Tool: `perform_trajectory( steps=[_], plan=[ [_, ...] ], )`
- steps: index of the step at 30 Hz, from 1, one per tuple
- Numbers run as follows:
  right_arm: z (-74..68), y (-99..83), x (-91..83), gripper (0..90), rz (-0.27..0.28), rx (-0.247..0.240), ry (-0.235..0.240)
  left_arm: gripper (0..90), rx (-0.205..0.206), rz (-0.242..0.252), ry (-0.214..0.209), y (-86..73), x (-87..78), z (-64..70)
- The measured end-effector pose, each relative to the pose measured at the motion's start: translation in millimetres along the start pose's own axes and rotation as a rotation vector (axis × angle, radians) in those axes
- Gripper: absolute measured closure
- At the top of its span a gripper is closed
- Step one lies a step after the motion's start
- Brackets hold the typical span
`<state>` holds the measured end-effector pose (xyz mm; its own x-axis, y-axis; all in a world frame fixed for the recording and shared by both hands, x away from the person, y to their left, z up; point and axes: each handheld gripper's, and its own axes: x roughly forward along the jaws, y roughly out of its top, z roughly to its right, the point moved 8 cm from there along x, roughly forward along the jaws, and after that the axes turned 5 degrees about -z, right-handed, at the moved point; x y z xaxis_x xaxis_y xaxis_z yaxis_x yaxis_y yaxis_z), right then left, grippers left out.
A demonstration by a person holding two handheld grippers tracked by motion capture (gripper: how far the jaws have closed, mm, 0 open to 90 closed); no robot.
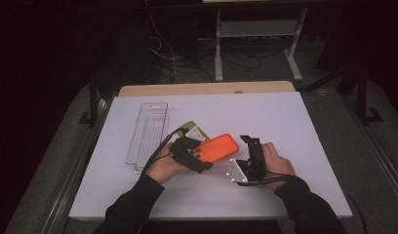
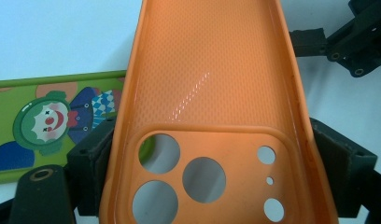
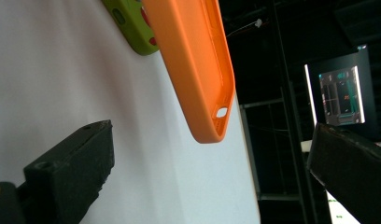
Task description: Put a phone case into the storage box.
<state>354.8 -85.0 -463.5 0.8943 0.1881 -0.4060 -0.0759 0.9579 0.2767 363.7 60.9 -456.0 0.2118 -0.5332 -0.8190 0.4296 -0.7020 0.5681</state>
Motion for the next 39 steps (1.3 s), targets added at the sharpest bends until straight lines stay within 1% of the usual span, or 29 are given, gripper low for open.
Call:
perform_trajectory(
  steps=[1, 3, 4, 5, 6, 7, 8, 9, 10, 11, 12, 14, 15, 16, 17, 18, 19, 21, 22, 23, 24, 25, 26, 27, 29, 34, 35, 36, 39],
  plan=[
    [0.0, 0.0, 0.0, 0.0, 0.000, 0.000, 0.000, 15.9, 0.001, 0.000, 0.000, -0.1, -0.1, 0.0],
    [-0.5, 2.6, 0.7, 0.0, 0.006, -0.031, -0.015, 15.9, 0.017, -0.010, 0.001, -0.8, -1.1, -1.3],
    [-3.0, 3.1, 0.7, 0.0, -0.001, -0.037, -0.008, 15.9, 0.026, -0.016, 0.000, -1.2, -1.7, -2.0],
    [-3.3, 6.1, 1.0, 0.5, 0.008, -0.060, -0.024, 15.9, 0.023, -0.015, -0.003, -1.0, -2.0, -1.8],
    [-3.3, 6.1, 1.0, 0.5, 0.008, -0.060, -0.024, 15.9, 0.023, -0.015, -0.003, -1.0, -2.0, -1.8],
    [-3.2, 7.4, 1.1, 0.5, 0.010, -0.074, -0.036, 15.9, 0.023, -0.015, -0.002, -1.0, -2.1, -1.7],
    [-6.3, 7.5, 0.8, 0.8, -0.001, -0.075, -0.020, 15.9, 0.015, -0.007, -0.002, -0.4, -2.0, -0.9],
    [-6.5, 8.4, 0.3, 2.1, -0.003, -0.082, -0.027, 15.9, 0.007, 0.000, -0.003, 0.3, -1.9, -0.3],
    [-5.8, 10.9, 0.0, 4.6, 0.011, -0.095, -0.058, 15.9, 0.007, 0.001, -0.004, 0.6, -2.1, -0.5],
    [-5.8, 10.9, 0.0, 4.6, 0.011, -0.095, -0.058, 15.9, 0.007, 0.001, -0.004, 0.6, -2.1, -0.5],
    [-6.5, 11.2, -0.5, 5.5, 0.005, -0.092, -0.056, 15.9, 0.020, -0.010, -0.003, -0.3, -2.6, -1.4],
    [-5.5, 14.6, -0.6, 8.1, 0.015, -0.109, -0.084, 15.9, 0.019, -0.011, -0.003, -0.4, -2.5, -1.4],
    [-6.6, 15.5, -0.7, 10.1, 0.012, -0.109, -0.088, 15.9, 0.019, -0.008, -0.002, -0.1, -2.7, -1.5],
    [-4.3, 17.9, -0.4, 12.4, 0.028, -0.142, -0.111, 15.9, 0.019, -0.008, -0.001, 0.0, -3.1, -1.6],
    [-4.1, 20.1, -0.9, 14.5, 0.031, -0.157, -0.122, 15.9, 0.013, 0.001, -0.001, 0.8, -3.5, -1.5],
    [-4.1, 20.1, -0.9, 14.5, 0.031, -0.157, -0.122, 15.9, 0.013, 0.001, -0.001, 0.8, -3.5, -1.5],
    [-5.4, 23.0, -1.0, 18.7, 0.038, -0.170, -0.128, 15.9, -0.008, 0.017, -0.003, 2.1, -2.9, 0.0],
    [-6.9, 24.4, -0.6, 20.3, 0.040, -0.178, -0.125, 15.9, 0.003, 0.011, -0.004, 1.5, -3.4, -0.6],
    [-8.0, 25.6, -0.2, 23.3, 0.041, -0.189, -0.133, 15.9, 0.011, 0.004, -0.002, 1.0, -3.8, -1.0],
    [-9.0, 28.3, 0.6, 29.8, 0.046, -0.211, -0.144, 15.9, 0.009, 0.005, -0.003, 1.1, -3.7, -0.8],
    [-9.0, 28.3, 0.6, 29.8, 0.046, -0.211, -0.144, 15.9, 0.009, 0.005, -0.003, 1.1, -3.7, -0.8],
    [-11.3, 29.2, 1.2, 33.7, 0.043, -0.202, -0.139, 15.9, 0.009, 0.005, -0.002, 1.1, -3.8, -1.0],
    [-11.3, 30.4, 1.7, 35.8, 0.047, -0.210, -0.152, 15.9, 0.000, 0.013, -0.002, 1.6, -3.7, -0.3],
    [-13.3, 31.8, 3.1, 39.7, 0.046, -0.212, -0.149, 15.9, -0.005, 0.018, -0.003, 2.2, -4.0, 0.1],
    [-13.6, 32.2, 3.4, 41.4, 0.047, -0.209, -0.151, 15.9, 0.012, 0.011, 0.003, 2.3, -5.9, -1.2],
    [-13.2, 32.4, 2.8, 47.1, 0.052, -0.216, -0.151, 15.9, 0.012, 0.009, 0.000, 2.1, -6.5, -0.9],
    [-13.0, 32.9, 2.3, 48.5, 0.055, -0.215, -0.154, 15.9, 0.016, 0.009, 0.000, 2.3, -6.5, -1.2],
    [-13.5, 33.5, 1.6, 52.7, 0.059, -0.223, -0.149, 15.9, 0.030, 0.001, 0.002, 1.6, -6.9, -1.7],
    [-13.6, 34.6, 0.5, 55.5, 0.067, -0.230, -0.152, 15.9, 0.030, -0.001, 0.002, 1.6, -6.7, -1.2]
  ],
)
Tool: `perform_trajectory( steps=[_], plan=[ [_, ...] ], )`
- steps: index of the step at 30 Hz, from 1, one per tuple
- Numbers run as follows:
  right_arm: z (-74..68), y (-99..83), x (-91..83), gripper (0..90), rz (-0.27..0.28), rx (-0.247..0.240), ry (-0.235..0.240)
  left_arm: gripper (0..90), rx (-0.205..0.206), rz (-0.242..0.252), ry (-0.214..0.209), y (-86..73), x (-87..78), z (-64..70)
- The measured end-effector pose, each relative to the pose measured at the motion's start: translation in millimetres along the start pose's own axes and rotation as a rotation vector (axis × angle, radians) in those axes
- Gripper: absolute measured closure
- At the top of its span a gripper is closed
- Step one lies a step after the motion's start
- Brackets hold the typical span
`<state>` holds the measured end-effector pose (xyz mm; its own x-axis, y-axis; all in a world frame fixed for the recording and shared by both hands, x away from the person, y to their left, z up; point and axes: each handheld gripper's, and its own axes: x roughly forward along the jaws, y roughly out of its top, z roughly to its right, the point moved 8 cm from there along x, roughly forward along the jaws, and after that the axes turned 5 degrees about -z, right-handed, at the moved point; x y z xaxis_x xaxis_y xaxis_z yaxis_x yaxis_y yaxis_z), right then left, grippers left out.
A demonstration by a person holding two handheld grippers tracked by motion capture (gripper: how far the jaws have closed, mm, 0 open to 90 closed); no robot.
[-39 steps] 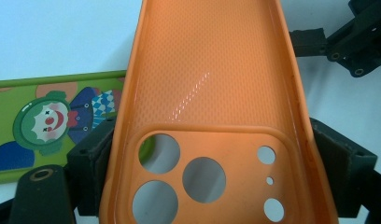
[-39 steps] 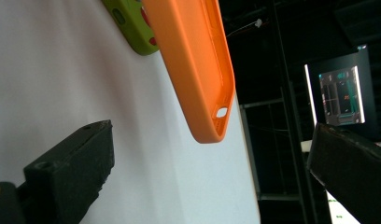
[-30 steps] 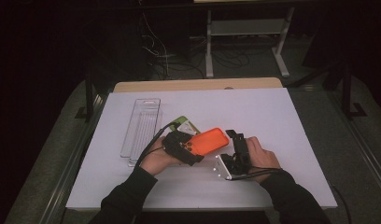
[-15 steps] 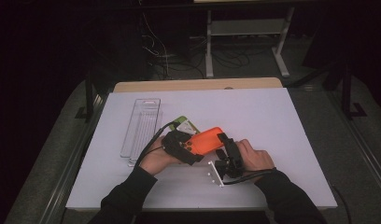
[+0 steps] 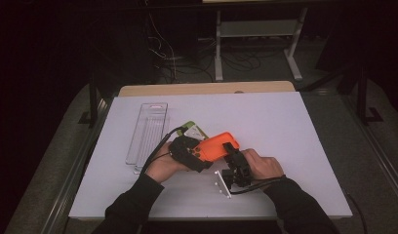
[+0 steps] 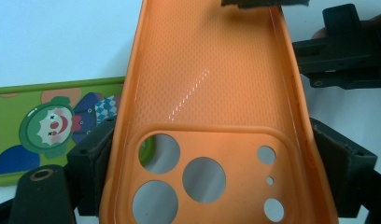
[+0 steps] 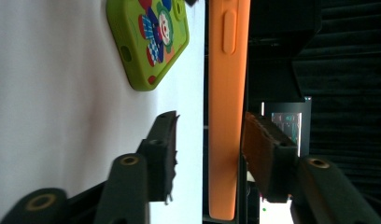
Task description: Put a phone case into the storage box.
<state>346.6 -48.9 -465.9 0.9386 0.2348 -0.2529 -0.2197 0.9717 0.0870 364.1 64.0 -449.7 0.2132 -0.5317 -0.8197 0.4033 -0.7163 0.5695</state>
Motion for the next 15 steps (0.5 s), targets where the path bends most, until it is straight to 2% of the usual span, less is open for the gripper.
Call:
perform_trajectory(
  steps=[4, 10, 15],
  plan=[
    [-0.7, 1.0, -0.6, 59.8, 0.003, 0.000, -0.006, 15.9, -0.003, -0.002, -0.004, -0.2, 0.8, 0.6],
    [0.0, 3.7, -3.5, 73.1, 0.020, -0.011, -0.005, 15.9, -0.004, -0.001, -0.004, -0.2, 1.6, 1.0],
    [0.4, 4.0, -4.4, 76.7, 0.022, -0.013, -0.011, 15.9, -0.004, -0.001, -0.007, 0.2, 1.0, 1.6]
  ],
)
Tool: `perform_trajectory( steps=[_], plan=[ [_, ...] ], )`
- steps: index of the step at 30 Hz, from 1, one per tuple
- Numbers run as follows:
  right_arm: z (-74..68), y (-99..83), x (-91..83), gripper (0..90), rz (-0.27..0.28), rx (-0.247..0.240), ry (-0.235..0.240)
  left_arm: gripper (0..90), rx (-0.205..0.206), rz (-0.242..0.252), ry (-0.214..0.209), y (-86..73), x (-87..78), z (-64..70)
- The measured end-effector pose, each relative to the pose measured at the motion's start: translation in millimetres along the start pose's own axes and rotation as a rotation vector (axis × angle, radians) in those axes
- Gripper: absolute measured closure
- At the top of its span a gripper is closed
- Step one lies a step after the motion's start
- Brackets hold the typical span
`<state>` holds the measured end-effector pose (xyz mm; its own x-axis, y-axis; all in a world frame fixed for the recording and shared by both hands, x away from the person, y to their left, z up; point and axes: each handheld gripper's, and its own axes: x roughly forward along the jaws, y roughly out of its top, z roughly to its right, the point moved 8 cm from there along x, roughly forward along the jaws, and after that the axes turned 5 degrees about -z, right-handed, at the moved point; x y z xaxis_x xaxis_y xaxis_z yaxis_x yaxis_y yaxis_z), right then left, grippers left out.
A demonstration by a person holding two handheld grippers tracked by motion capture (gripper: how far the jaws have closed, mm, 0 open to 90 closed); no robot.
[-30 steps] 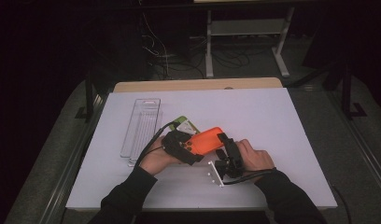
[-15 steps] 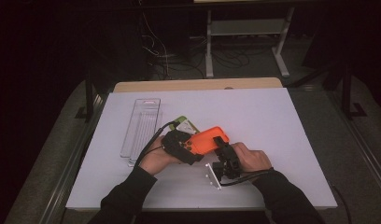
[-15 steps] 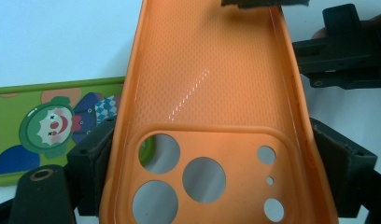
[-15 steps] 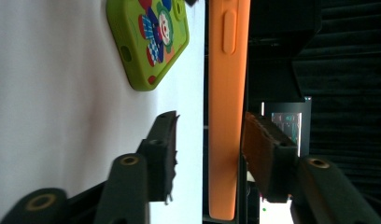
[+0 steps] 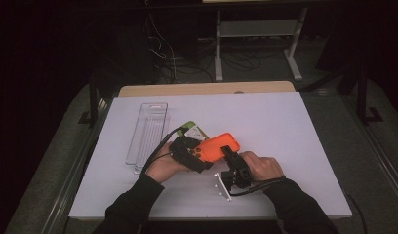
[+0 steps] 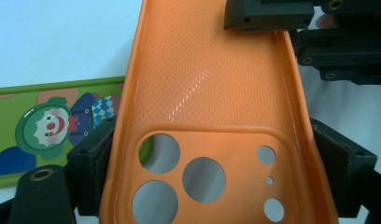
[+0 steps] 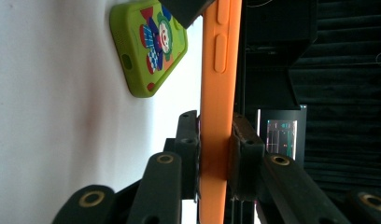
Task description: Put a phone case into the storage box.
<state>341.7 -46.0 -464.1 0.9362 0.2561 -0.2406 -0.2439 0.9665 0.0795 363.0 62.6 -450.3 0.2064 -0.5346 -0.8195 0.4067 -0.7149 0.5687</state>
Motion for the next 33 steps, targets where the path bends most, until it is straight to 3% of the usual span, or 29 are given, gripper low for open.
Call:
perform_trajectory(
  steps=[8, 10, 12, 14, 16, 17, 19, 26, 27, 33],
  plan=[
    [-1.3, 0.3, -0.5, 78.5, -0.013, -0.024, 0.014, 15.6, 0.014, -0.003, 0.000, -0.2, 1.5, -0.3],
    [-1.3, 0.0, -0.7, 78.7, -0.015, -0.023, 0.013, 15.3, -0.006, 0.017, 0.003, 1.4, 2.8, 1.6],
    [-1.2, 0.2, -1.4, 78.8, -0.014, -0.020, 0.015, 14.4, 0.015, 0.007, -0.003, 0.2, 1.7, 1.4],
    [-1.0, -0.4, -1.1, 78.8, -0.014, -0.014, 0.018, 12.7, 0.012, 0.015, -0.024, 0.6, 0.8, 1.5],
    [-0.4, -1.6, -0.5, 78.7, -0.018, -0.019, 0.016, 8.6, 0.014, 0.022, -0.017, 0.9, -0.6, 1.0],
    [-0.7, -2.2, -0.3, 78.7, -0.021, -0.018, 0.020, 7.4, -0.005, 0.037, -0.019, 2.0, -0.6, 2.2],
    [-0.2, -3.1, 0.0, 78.6, -0.022, -0.019, 0.021, 2.5, 0.013, 0.023, -0.030, 0.5, -1.8, 2.0],
    [6.4, -11.7, 1.8, 78.6, -0.040, 0.007, 0.001, 0.5, 0.013, 0.046, -0.024, 0.1, -6.0, 0.6],
    [8.1, -14.1, 2.1, 78.6, -0.048, 0.004, 0.001, 0.5, 0.024, 0.032, -0.021, -1.4, -7.6, -1.0],
    [12.4, -26.2, 3.3, 78.5, -0.074, 0.062, 0.018, 0.0, 0.022, 0.034, -0.013, -2.9, -10.1, -3.7]
  ],
)
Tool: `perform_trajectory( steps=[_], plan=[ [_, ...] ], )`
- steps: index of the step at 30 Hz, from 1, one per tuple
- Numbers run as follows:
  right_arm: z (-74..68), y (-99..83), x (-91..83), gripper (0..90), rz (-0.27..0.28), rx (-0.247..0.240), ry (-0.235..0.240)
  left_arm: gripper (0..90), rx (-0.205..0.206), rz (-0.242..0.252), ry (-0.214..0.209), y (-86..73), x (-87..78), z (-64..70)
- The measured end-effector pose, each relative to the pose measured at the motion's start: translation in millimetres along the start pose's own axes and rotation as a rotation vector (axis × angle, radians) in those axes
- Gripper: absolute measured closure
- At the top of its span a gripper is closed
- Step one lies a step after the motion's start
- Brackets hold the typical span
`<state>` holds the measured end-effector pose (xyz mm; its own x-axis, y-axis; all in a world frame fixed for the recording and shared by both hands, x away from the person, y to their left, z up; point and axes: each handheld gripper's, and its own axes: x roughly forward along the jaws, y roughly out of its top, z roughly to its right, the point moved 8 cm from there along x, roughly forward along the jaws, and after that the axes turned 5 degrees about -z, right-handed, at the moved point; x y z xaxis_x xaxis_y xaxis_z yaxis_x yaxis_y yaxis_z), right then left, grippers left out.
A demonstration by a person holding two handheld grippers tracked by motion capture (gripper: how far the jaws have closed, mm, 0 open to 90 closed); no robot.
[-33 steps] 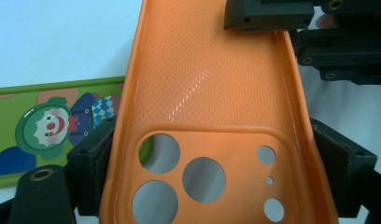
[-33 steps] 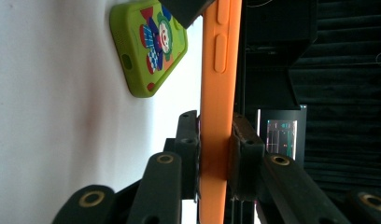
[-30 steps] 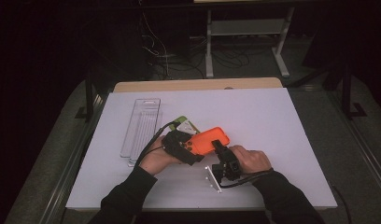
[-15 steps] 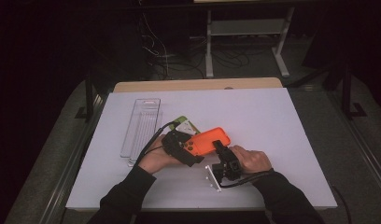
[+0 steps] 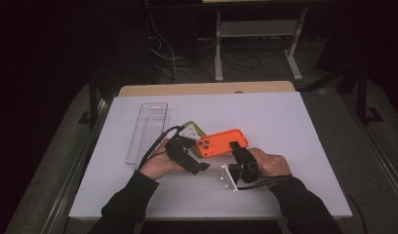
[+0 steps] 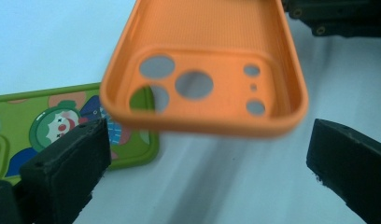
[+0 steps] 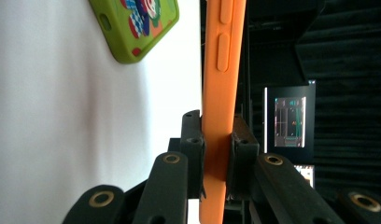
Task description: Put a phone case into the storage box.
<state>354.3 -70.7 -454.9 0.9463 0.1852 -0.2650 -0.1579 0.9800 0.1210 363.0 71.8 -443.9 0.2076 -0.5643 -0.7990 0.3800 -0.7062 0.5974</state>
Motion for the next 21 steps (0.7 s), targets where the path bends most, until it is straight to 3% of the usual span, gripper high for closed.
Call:
perform_trajectory(
  steps=[1, 7, 9, 11, 12, 17, 19, 21],
  plan=[
    [-0.7, -1.9, 0.6, 78.5, -0.001, -0.007, 0.022, 0.0, 0.010, -0.012, 0.000, -1.2, -0.8, -1.1],
    [1.0, -9.3, 2.4, 78.5, -0.013, 0.083, 0.069, 0.0, -0.015, 0.003, 0.003, -1.1, -0.4, -0.5],
    [1.9, -10.9, 3.3, 78.5, -0.008, 0.101, 0.081, 0.0, 0.007, 0.001, 0.006, -0.9, -0.4, -2.9],
    [2.1, -13.2, 2.7, 78.6, -0.014, 0.153, 0.099, 0.0, 0.022, -0.011, 0.007, -2.0, -0.5, -3.8],
    [3.4, -15.5, 4.7, 78.5, -0.002, 0.165, 0.119, 0.0, -0.002, -0.013, 0.005, -2.8, -0.2, -2.3],
    [4.0, -18.7, 6.2, 78.5, -0.004, 0.219, 0.142, 0.0, -0.001, -0.011, 0.009, -2.7, 0.3, -3.1],
    [2.7, -18.8, 5.2, 78.5, -0.009, 0.286, 0.168, 0.0, -0.012, -0.001, 0.008, -2.0, 1.0, -2.0],
    [4.5, -20.6, 5.8, 78.5, -0.010, 0.284, 0.170, 0.0, -0.018, 0.002, 0.008, -1.8, 1.5, -2.0]
  ],
)
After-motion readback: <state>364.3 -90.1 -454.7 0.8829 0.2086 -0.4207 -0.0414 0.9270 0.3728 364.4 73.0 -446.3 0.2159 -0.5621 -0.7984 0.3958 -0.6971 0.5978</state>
